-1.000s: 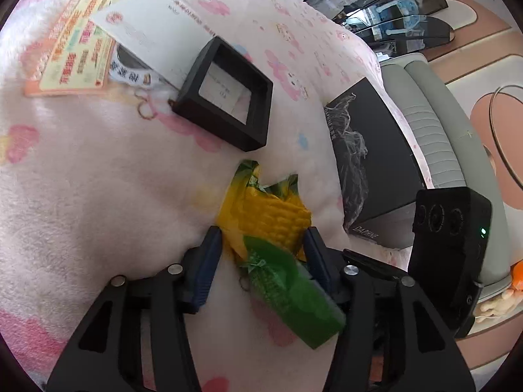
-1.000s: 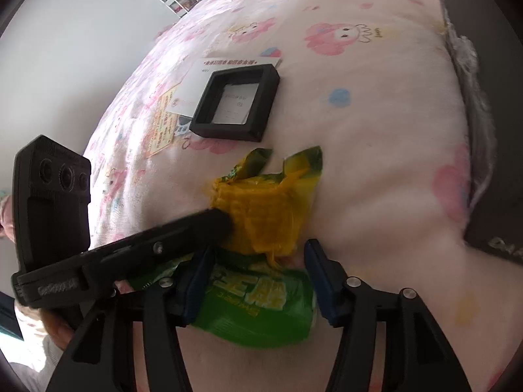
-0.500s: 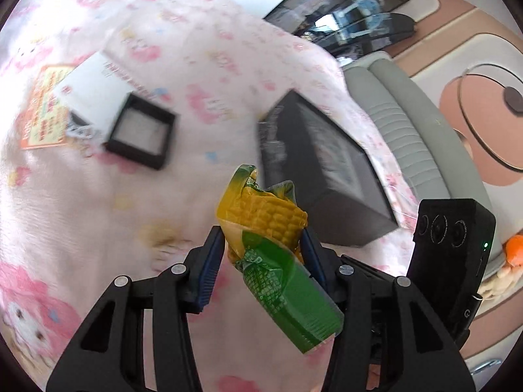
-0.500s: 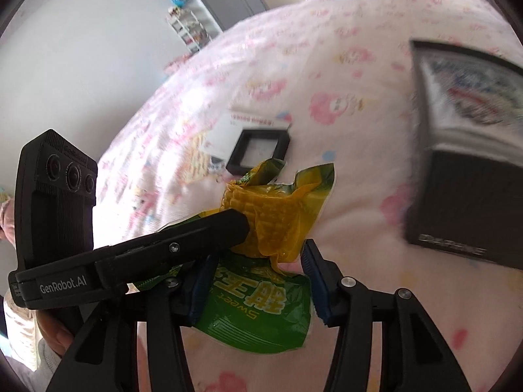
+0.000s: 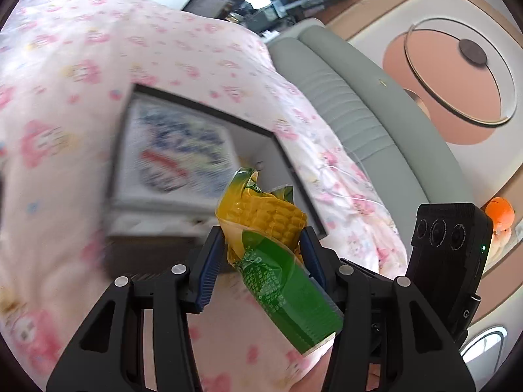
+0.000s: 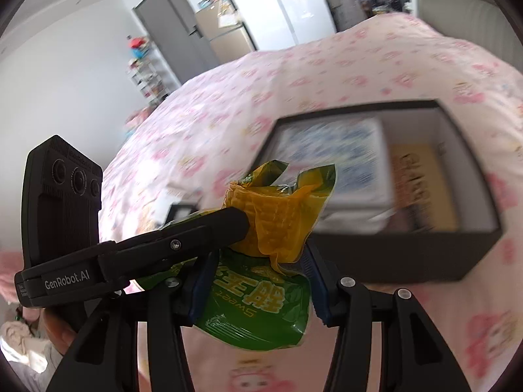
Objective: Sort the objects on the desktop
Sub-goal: 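Lower the bag into the black box and open the left tool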
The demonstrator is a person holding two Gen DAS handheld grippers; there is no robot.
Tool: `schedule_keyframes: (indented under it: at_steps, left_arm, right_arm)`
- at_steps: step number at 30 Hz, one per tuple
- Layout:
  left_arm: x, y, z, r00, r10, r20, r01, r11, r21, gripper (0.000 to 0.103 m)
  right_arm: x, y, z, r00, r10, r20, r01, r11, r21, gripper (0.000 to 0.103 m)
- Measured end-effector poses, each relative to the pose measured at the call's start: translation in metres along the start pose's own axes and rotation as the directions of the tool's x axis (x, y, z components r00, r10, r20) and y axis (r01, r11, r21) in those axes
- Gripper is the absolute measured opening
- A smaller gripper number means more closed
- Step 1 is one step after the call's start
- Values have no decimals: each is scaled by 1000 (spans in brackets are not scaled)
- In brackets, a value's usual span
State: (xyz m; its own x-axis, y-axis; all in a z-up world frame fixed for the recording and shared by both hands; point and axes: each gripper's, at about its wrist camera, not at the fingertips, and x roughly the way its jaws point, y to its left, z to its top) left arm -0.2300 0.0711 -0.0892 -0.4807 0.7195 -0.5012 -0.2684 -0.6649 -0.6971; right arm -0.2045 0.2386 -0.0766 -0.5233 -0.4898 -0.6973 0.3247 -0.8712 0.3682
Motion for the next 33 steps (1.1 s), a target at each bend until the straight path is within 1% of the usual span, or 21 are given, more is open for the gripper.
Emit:
schedule_keyframes:
  at_steps: [2,4,6,10,14,19,22,23,26,31,32,33]
  left_arm:
    - [21,-11,10,1000,-20,-5,20,1000,11,49]
    - [48,-13,18,999,-45,-23,45,999,-7,49]
    - [73,-14,24,998,-54,-43,53,998,-25,49]
    - [118,-8,35,995,-50,-84,46,998,-46,49]
    - [146,-5,43,991,-41,-126,36,998,-43,49]
    - [164,0,49,990,-11,-143,6,999,-34,49]
    - [172,8,52,989,9,-149,-15,999,-41,57]
    - [174,10,52,988,15,-151,-22,999,-43,59]
    - [169,14,51,991,30,-132,-36,999,-41,59]
    - [154,12,46,992,43,-117,-46,999,-24,59]
    - [147,9,44,993,37,-111,-40,999,-22,59]
    - [142,6,42,994,35,-105,-37,999,-19,59]
  right_arm:
    - [-6,-22,12,1000,-9,10,9,1000,20,48]
    - [-9,-46,24,1000,-23,11,22,999,46,48]
    - [-9,-66,31,999,-43,3,43,997,60,48]
    - [4,-103,42,996,-87,-31,89,992,92,48]
    - [13,-124,45,993,-110,-47,115,986,120,48]
    - [22,-134,50,988,-144,-51,149,980,130,48]
    - [28,-135,53,979,-192,-62,198,974,107,48]
    - [29,-133,54,975,-212,-63,218,972,91,48]
    - [28,-128,54,958,-280,-55,283,958,51,47]
    - [20,-117,50,917,-398,-24,398,917,-7,48]
    - [16,-113,48,913,-407,-13,407,913,-13,48]
    - [11,-109,46,917,-399,-3,399,917,-6,48]
